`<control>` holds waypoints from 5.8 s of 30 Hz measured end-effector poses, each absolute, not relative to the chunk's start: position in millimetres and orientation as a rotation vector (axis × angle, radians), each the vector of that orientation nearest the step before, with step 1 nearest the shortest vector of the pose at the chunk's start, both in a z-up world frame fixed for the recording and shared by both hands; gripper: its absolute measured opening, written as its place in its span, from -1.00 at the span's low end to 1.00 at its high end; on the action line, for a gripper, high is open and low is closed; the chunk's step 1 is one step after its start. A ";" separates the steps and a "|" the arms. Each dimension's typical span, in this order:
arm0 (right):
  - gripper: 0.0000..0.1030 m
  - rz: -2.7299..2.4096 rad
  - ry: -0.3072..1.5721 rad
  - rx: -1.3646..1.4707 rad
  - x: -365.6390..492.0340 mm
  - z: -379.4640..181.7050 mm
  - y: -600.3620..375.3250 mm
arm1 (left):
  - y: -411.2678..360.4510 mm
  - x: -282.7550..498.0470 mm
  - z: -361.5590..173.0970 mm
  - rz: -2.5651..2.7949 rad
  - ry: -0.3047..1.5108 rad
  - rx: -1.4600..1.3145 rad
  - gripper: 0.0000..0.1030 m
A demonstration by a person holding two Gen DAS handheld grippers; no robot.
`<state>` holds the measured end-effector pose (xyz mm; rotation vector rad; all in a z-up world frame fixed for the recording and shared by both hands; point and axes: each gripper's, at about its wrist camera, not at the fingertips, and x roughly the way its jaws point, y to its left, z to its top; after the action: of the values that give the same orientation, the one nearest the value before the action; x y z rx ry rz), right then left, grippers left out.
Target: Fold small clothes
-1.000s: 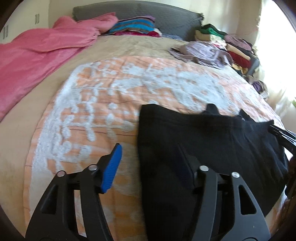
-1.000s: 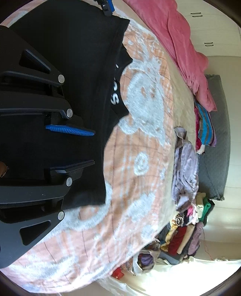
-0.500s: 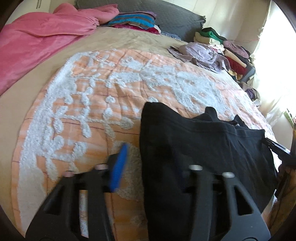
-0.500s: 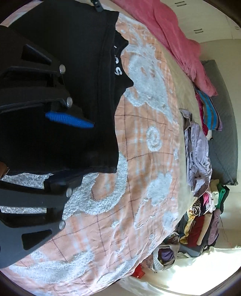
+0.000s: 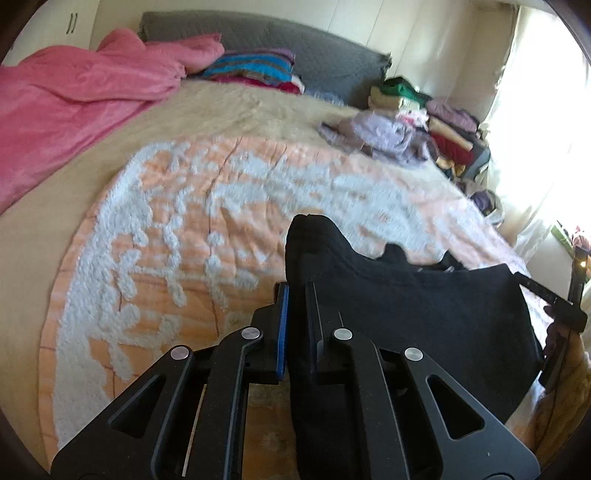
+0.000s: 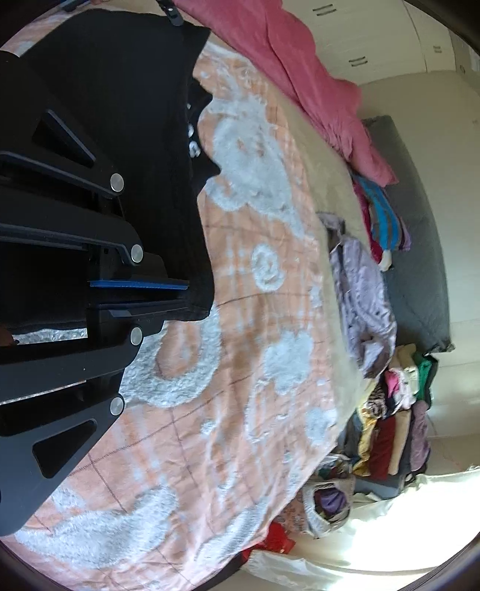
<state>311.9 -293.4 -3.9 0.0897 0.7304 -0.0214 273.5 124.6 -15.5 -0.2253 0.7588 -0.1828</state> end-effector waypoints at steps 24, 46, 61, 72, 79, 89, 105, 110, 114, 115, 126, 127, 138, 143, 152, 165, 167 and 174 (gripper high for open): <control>-0.35 0.113 0.733 0.034 227.8 9.7 -258.9 | 119.2 221.9 -7.6 -0.107 0.781 -0.224 -0.03; -0.04 0.179 0.851 -0.037 187.5 -24.7 -231.9 | 69.4 176.1 -31.3 -0.139 0.886 -0.159 0.00; -0.03 0.173 0.857 0.003 173.6 -30.7 -243.4 | 66.0 159.2 -41.8 -0.119 0.905 -0.158 0.00; -0.03 0.170 0.855 0.009 164.1 -31.1 -245.0 | 67.4 144.8 -46.8 -0.111 0.916 -0.182 0.01; 0.02 0.175 0.857 0.003 159.7 -29.8 -245.9 | 65.6 137.7 -46.1 -0.105 0.912 -0.179 0.01; 0.30 0.196 0.850 -0.009 147.5 -21.5 -240.7 | 73.7 124.3 -34.0 -0.078 0.880 -0.195 0.07; 0.86 0.223 0.771 -0.041 131.4 5.4 -217.0 | 81.2 107.1 -18.8 -0.038 0.857 -0.197 0.76; 0.87 0.242 0.755 -0.059 129.4 12.7 -206.0 | 87.0 104.2 -14.4 -0.022 0.849 -0.205 0.81; 0.88 0.262 0.741 -0.061 129.5 18.0 -196.8 | 90.9 101.5 -10.5 -0.001 0.838 -0.195 0.81; 0.88 0.267 0.739 -0.064 129.5 19.0 -194.2 | 91.8 101.0 -9.5 0.002 0.835 -0.194 0.81; 0.89 0.335 0.718 -0.101 138.4 26.6 -155.9 | 109.3 97.4 -2.2 0.042 0.816 -0.206 0.81; 0.89 0.340 0.717 -0.102 139.2 27.1 -153.2 | 110.6 97.3 -1.7 0.044 0.814 -0.207 0.81; 0.89 0.434 0.701 -0.141 152.1 29.1 -102.3 | 130.3 102.8 -0.4 0.103 0.806 -0.214 0.81; 0.89 0.476 0.702 -0.177 157.7 24.3 -77.9 | 137.5 108.5 -3.2 0.119 0.814 -0.214 0.81; 0.90 0.536 0.719 -0.244 167.5 8.5 -38.9 | 146.2 128.6 -7.4 0.139 0.827 -0.201 0.81; 0.90 0.590 0.750 -0.375 180.6 -21.9 8.0 | 144.0 176.5 -12.4 0.123 0.857 -0.142 0.81; 0.90 0.590 0.752 -0.402 181.0 -26.6 12.4 | 142.1 185.1 -12.2 0.118 0.861 -0.134 0.81; 0.91 0.480 0.755 -0.544 190.1 -46.1 28.4 | 132.4 210.2 -8.6 0.096 0.870 -0.097 0.81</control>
<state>190.1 28.4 -46.1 -0.5442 0.7546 0.4804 210.2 132.4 -8.6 -0.0968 0.8698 0.0956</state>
